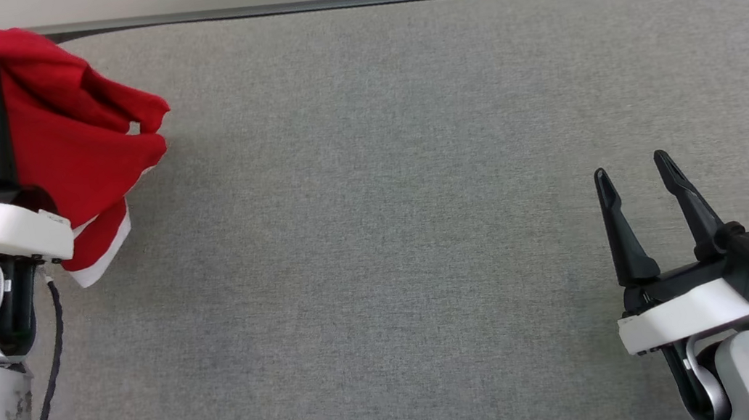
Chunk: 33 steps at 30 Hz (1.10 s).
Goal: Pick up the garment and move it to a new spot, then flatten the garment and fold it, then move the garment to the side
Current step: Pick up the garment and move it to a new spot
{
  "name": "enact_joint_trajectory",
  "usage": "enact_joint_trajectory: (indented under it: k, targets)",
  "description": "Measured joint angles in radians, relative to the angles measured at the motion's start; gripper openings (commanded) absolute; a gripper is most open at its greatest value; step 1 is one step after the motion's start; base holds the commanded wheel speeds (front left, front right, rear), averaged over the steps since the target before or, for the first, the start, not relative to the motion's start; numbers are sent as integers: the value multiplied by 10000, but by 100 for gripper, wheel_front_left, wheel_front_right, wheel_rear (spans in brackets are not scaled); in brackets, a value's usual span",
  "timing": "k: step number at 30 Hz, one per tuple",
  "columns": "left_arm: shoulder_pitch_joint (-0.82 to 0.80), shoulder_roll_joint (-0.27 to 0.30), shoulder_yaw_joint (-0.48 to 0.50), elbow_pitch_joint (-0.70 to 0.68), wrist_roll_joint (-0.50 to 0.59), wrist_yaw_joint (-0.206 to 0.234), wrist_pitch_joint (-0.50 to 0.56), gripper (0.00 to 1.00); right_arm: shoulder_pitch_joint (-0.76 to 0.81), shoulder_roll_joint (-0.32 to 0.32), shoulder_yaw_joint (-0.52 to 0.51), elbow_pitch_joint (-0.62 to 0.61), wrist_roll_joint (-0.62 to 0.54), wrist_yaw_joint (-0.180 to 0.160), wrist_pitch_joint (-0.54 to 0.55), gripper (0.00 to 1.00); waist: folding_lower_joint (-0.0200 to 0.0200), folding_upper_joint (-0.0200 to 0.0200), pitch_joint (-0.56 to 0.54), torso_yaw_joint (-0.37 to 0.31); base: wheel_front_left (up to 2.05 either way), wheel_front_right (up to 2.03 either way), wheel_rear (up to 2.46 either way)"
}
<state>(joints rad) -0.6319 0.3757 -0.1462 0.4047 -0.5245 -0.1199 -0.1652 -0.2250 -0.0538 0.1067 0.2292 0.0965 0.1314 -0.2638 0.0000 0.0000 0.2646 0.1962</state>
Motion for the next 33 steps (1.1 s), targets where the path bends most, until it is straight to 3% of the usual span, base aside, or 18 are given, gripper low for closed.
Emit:
enact_joint_trajectory:
  k: [8,13,22,33]
  targets:
    - [687,-286,-309,-3033,-318,686,1542,0,91,36,-31,-104,364,0,0,100,0,0,-479,-780,0,0,0]
    - [901,-709,-715,-4080,-418,1001,2127,0,-28,36,-52,-230,533,0,0,100,0,0,-406,-1360,0,0,0]
    - [848,-1175,-1513,-4102,-125,1208,2366,0,-179,36,-23,-387,805,0,0,100,0,0,43,-2405,0,0,0]
    - [-96,-2499,-2475,-3229,132,1227,1983,0,-383,36,-100,-552,959,0,0,100,0,0,685,-3412,0,0,0]
